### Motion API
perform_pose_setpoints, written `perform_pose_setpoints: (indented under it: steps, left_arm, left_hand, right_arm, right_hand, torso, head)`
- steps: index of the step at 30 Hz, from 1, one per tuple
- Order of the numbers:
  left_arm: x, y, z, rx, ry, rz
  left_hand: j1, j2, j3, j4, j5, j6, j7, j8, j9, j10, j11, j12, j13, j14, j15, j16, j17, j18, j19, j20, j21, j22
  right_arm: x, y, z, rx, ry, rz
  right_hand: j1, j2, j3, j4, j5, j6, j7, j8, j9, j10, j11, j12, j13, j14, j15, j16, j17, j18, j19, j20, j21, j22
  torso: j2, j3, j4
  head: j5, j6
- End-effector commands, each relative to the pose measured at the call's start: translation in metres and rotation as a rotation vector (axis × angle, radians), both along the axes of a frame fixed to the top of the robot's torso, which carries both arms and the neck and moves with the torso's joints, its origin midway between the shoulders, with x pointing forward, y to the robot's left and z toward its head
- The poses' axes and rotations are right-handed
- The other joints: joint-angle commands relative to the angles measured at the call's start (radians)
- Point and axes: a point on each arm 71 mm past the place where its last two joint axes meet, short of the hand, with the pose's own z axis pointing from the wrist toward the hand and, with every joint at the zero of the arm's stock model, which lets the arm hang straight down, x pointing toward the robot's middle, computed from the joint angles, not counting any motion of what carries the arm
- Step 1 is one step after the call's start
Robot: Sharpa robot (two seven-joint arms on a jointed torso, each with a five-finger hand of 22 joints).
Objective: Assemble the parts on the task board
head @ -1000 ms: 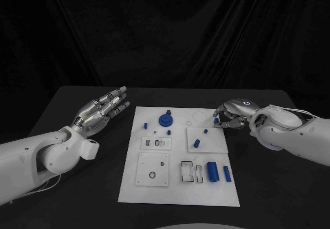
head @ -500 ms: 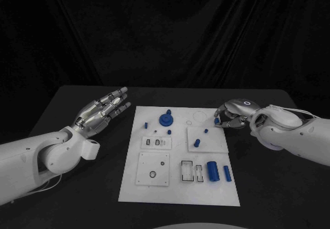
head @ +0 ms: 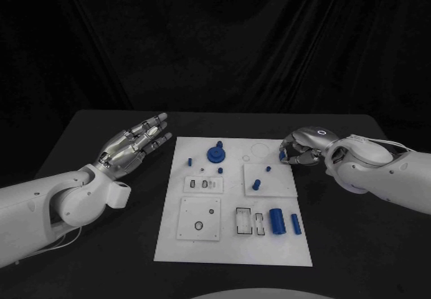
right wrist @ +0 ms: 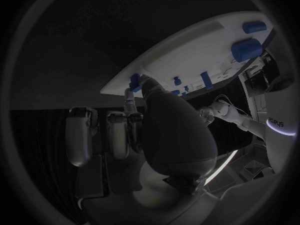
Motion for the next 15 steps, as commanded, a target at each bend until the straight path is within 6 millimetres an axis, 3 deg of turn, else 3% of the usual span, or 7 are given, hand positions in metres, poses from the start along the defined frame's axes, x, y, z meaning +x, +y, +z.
perform_pose_setpoints:
  steps: [1,15]
  left_arm:
    - [-0.0013,-0.0034,0.0005,-0.018,-0.001,-0.023]
    - [-0.0012,-0.0021,-0.0002,-0.017,0.002,-0.022]
  left_hand:
    - [0.008,-0.002,0.007,0.000,0.004,-0.008,0.000,0.001,0.000,-0.001,0.002,-0.001,0.001,0.000,0.008,0.003,-0.001,0.010,0.000,0.008,0.000,0.001]
    - [0.008,-0.002,0.008,-0.001,0.004,-0.008,0.000,0.001,0.000,-0.001,0.002,0.000,0.001,0.000,0.009,0.003,-0.001,0.010,0.000,0.008,0.000,0.001]
  right_arm:
    - [0.0004,-0.0011,-0.0004,0.003,-0.014,-0.018]
    - [0.0001,-0.0001,0.0019,0.026,-0.057,-0.015]
  right_hand:
    - [0.007,0.005,0.000,-0.007,0.009,0.006,-0.004,0.009,0.006,0.105,-0.001,0.002,0.263,0.104,-0.003,0.003,0.263,-0.010,0.044,-0.004,-0.005,0.224]
    - [0.016,0.030,0.013,-0.036,0.077,0.017,-0.011,0.083,0.058,0.105,-0.007,0.002,0.263,0.104,-0.008,0.003,0.263,-0.008,0.040,-0.008,-0.013,0.222]
  torso:
    - [0.001,-0.0005,0.0004]
    - [0.001,-0.0004,0.0006]
  head:
    - [0.001,-0.002]
    - [0.003,-0.005]
